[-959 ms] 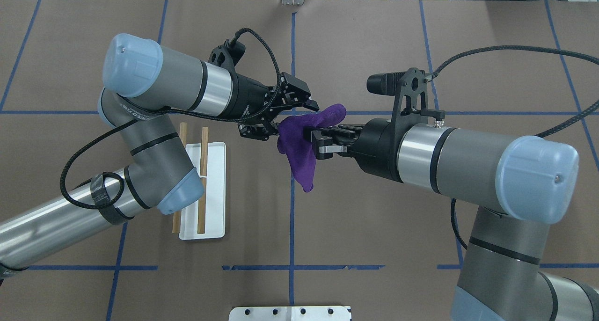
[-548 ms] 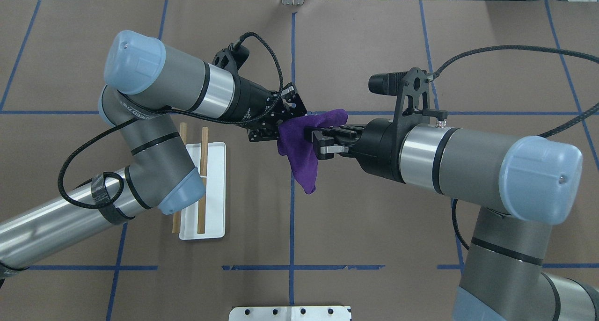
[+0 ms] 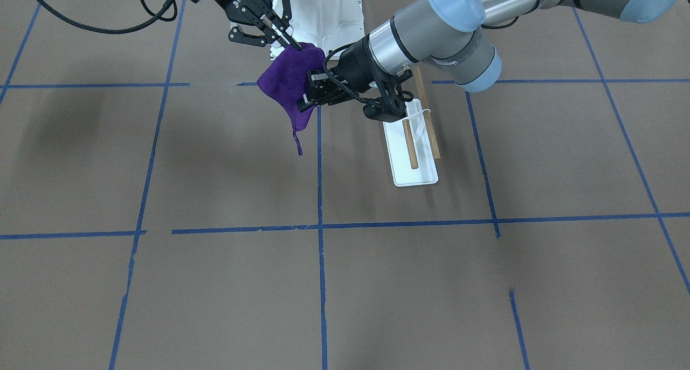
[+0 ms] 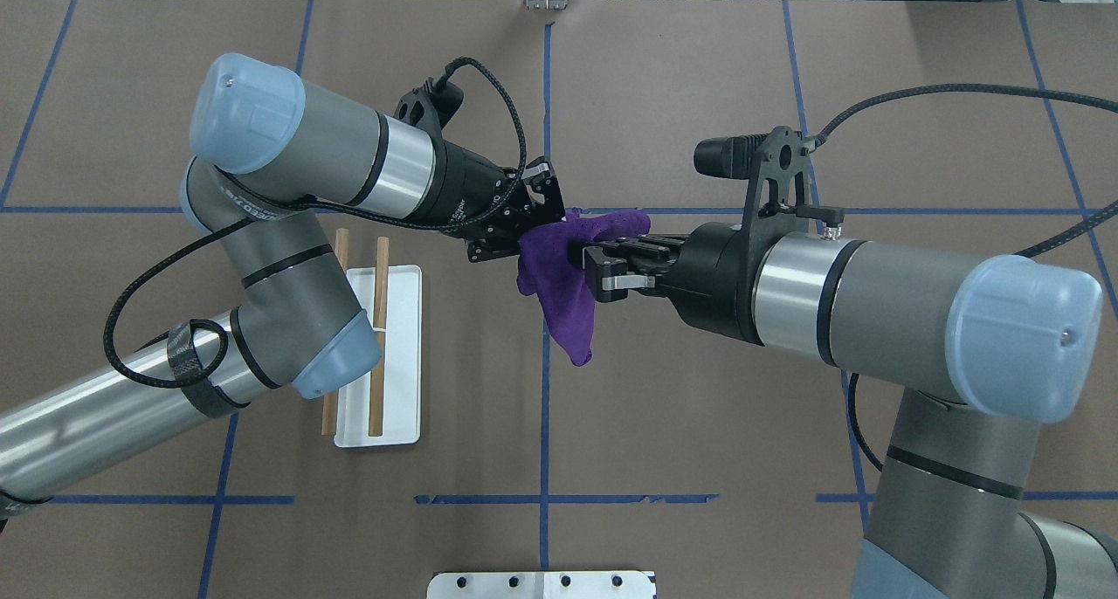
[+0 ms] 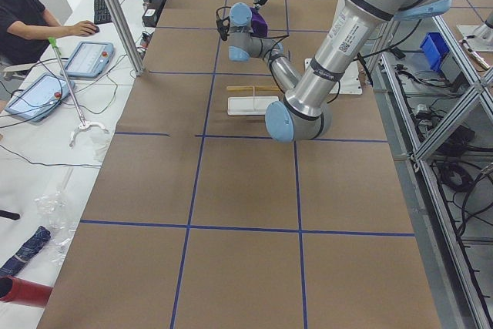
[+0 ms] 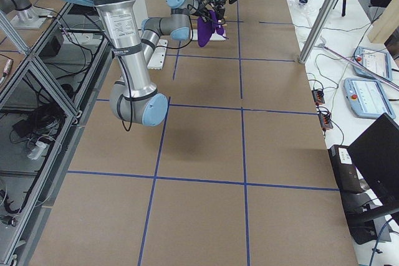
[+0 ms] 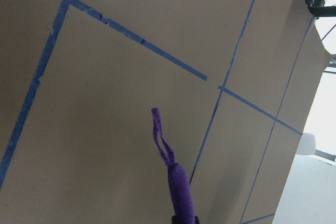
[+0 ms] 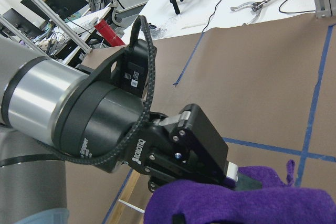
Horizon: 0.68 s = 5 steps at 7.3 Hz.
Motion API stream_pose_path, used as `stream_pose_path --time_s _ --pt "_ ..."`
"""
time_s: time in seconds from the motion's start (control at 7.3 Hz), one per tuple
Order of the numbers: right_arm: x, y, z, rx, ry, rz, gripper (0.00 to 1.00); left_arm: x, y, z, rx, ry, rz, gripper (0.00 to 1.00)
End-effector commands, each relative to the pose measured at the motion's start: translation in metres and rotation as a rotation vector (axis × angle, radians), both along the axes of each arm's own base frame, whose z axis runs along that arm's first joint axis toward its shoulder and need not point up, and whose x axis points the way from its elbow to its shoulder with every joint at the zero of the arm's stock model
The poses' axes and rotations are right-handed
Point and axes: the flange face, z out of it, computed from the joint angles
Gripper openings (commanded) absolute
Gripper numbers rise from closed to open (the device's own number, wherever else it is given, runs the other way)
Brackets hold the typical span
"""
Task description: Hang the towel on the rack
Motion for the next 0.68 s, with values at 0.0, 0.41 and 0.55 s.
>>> stream_pose_path --time_s 0.0,0.41,0.55 --pt "0.000 0.000 0.005 -0.008 0.010 -0.004 1.00 -0.001 0.000 -0.001 -0.001 0.000 0.006 0.00" --pt "0.029 0.021 0.030 -0.022 0.042 -0.082 1.00 -0.002 -0.002 0.001 -0.004 -0.004 0.001 0.00" --pt "0.049 0.028 0.047 -0.037 0.070 -0.114 1.00 -0.003 -0.002 0.001 -0.004 -0.004 0.001 0.00"
